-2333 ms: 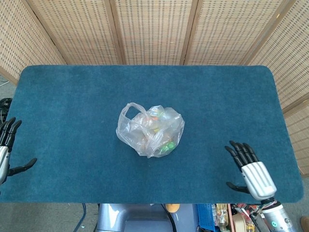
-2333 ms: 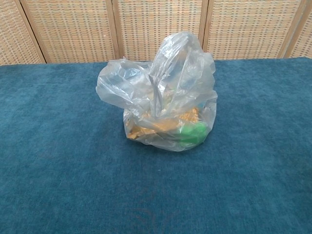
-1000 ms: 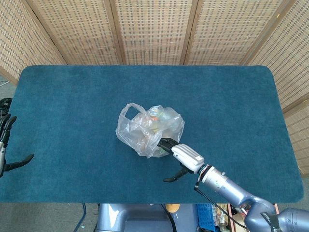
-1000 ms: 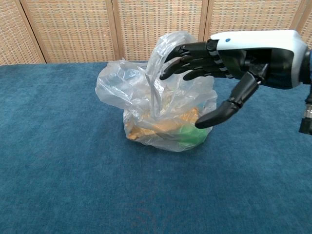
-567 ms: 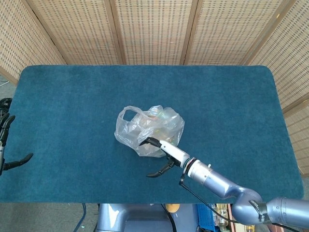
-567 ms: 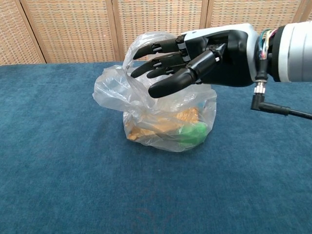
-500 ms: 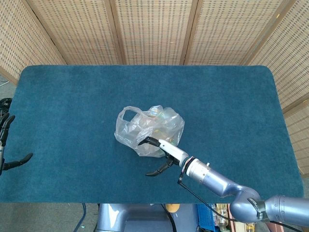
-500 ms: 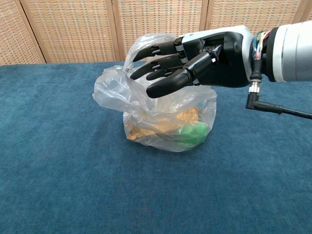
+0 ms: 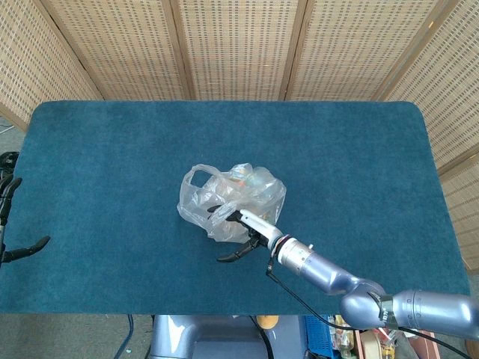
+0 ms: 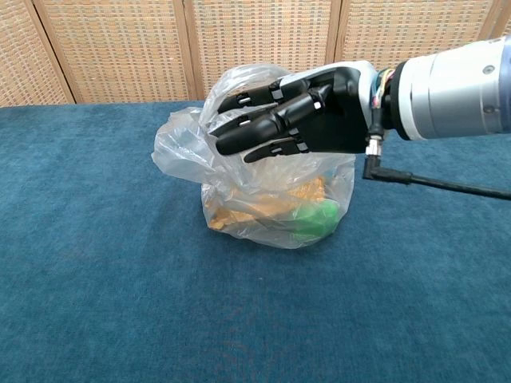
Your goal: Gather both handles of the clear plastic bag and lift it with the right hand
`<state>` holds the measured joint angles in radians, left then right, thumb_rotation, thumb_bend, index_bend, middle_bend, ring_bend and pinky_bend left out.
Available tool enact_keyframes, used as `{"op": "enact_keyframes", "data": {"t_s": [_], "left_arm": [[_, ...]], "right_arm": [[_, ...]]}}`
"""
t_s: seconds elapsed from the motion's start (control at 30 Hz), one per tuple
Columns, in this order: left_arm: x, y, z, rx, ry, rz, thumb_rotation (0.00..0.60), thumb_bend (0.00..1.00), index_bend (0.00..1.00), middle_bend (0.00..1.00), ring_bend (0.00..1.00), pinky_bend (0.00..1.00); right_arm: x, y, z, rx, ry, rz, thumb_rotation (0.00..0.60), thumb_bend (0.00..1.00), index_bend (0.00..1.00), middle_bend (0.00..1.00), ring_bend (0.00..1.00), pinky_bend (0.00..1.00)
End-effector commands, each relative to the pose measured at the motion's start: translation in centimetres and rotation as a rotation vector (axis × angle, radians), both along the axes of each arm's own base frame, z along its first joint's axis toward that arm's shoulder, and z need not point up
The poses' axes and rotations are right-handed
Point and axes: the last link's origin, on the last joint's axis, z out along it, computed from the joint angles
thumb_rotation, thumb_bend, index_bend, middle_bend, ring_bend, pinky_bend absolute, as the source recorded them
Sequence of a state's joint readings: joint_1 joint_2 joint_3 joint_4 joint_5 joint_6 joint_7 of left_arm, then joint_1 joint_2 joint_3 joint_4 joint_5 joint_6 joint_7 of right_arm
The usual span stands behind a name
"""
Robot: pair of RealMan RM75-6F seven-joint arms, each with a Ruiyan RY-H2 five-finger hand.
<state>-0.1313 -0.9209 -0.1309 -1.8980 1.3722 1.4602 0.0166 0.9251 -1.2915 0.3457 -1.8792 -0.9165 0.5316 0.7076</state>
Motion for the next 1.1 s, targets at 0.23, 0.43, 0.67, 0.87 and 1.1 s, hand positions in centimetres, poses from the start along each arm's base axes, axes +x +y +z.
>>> {"op": "enact_keyframes", "data": {"t_s": [0.23, 0.43, 0.67, 0.87, 1.1], "left_arm": [[-0.1, 0.1, 0.0, -0.001, -0.004, 0.003, 0.6, 0.18, 0.0, 0.0, 0.0, 0.0], [-0.1, 0.2, 0.0, -0.003, -0.002, 0.004, 0.6, 0.18, 0.0, 0.0, 0.0, 0.0], [-0.1, 0.3, -0.3, -0.01, 0.004, 0.009, 0.6, 0.18, 0.0, 0.0, 0.0, 0.0], [-0.1, 0.6, -0.6, -0.015, 0.014, 0.007, 0.6, 0.18, 0.0, 0.0, 0.0, 0.0], [0.5, 2.0, -1.4, -0.029, 0.032, -0.047, 0.6, 0.18, 0.0, 0.0, 0.0, 0.0]], "right_arm": [[2.4, -1.3, 1.3, 0.207, -0.327, -0.281, 0.6, 0.0, 0.18, 0.27, 0.12, 0.14], [2.6, -2.1, 2.1, 0.258, -0.452, -0.36, 0.6, 0.0, 0.18, 0.28, 0.15, 0.27], [2.9, -2.5, 3.1, 0.276, -0.489, -0.359, 0.6, 0.0, 0.18, 0.37, 0.23, 0.37], [2.7, -2.6, 3.6, 0.284, -0.487, -0.366, 0.6, 0.02, 0.35, 0.48, 0.33, 0.38], [2.1, -2.5, 4.1, 0.273, -0.463, -0.365, 0.6, 0.05, 0.39, 0.52, 0.38, 0.39]]}}
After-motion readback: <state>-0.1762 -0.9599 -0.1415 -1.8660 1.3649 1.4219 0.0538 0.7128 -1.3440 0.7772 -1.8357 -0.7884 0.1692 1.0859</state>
